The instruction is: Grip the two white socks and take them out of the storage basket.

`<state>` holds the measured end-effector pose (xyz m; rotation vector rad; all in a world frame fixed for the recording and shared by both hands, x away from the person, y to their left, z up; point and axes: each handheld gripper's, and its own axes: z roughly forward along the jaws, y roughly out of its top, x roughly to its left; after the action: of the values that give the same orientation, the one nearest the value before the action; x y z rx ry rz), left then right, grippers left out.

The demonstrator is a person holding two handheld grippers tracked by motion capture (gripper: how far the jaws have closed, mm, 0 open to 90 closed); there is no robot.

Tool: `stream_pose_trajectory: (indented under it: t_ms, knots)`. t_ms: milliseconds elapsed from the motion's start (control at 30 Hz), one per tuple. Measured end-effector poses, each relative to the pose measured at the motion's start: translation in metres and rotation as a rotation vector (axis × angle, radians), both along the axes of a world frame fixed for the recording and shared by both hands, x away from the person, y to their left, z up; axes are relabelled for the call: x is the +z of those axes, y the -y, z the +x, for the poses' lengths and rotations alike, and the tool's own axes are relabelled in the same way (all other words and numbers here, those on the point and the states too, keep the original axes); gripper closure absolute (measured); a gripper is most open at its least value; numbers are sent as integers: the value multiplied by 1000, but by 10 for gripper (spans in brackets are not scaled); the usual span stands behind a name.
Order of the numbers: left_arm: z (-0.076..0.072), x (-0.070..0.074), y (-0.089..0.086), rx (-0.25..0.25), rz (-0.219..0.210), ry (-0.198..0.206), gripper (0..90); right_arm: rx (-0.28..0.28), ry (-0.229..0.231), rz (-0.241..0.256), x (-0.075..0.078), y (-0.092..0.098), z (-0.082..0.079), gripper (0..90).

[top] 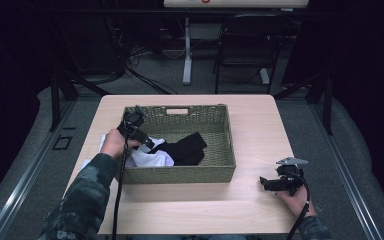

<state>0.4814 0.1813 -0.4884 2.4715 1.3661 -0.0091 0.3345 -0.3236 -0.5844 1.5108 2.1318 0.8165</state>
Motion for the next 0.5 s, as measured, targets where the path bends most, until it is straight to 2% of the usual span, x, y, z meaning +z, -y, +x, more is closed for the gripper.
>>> stream_pose_trajectory:
  t_ms: [133,267,400,500]
  knots:
    - [-2,-4,2,6,22,17,309,-1,0,0,0,0,0,0]
    - [-2,-6,2,30,58,31,384,0,0,0,0,0,0,0]
    - [-4,-8,6,38,115,37,455,-1,0,0,0,0,0,0]
    - [-3,-10,7,45,132,35,521,0,0,0,0,0,0,0]
